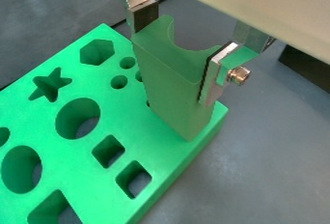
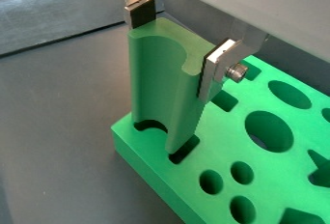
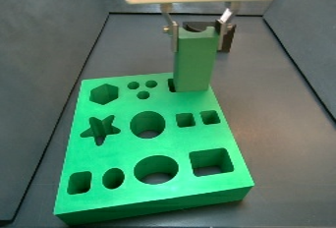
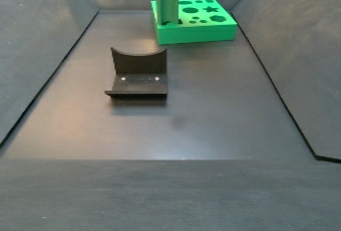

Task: Insert the arch object.

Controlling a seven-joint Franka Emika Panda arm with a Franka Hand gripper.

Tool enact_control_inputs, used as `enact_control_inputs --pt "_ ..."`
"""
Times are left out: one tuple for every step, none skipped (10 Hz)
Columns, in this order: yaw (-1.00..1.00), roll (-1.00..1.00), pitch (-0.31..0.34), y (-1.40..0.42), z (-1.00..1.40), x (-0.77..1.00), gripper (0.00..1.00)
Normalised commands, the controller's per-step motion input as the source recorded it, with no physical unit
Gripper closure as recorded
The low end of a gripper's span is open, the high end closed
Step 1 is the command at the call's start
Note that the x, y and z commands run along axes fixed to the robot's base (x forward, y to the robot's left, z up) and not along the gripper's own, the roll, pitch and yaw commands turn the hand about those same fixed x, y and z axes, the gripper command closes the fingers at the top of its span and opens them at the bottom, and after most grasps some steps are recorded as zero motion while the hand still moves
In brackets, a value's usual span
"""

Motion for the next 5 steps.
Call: enact_control_inputs --pt "0.2 0.0 -0.1 0.0 -0.18 -0.34 1.0" --pt "0.26 0.02 -0.081 0.0 -0.21 -0.32 1.0" --pt "0.26 0.01 -0.077 0.0 -0.23 -0.27 1.0" --pt "0.23 0.01 -0.061 0.0 -0.3 -0.2 1.0" --pt "0.21 0.01 -0.027 0.0 -0.39 -0.09 1.0"
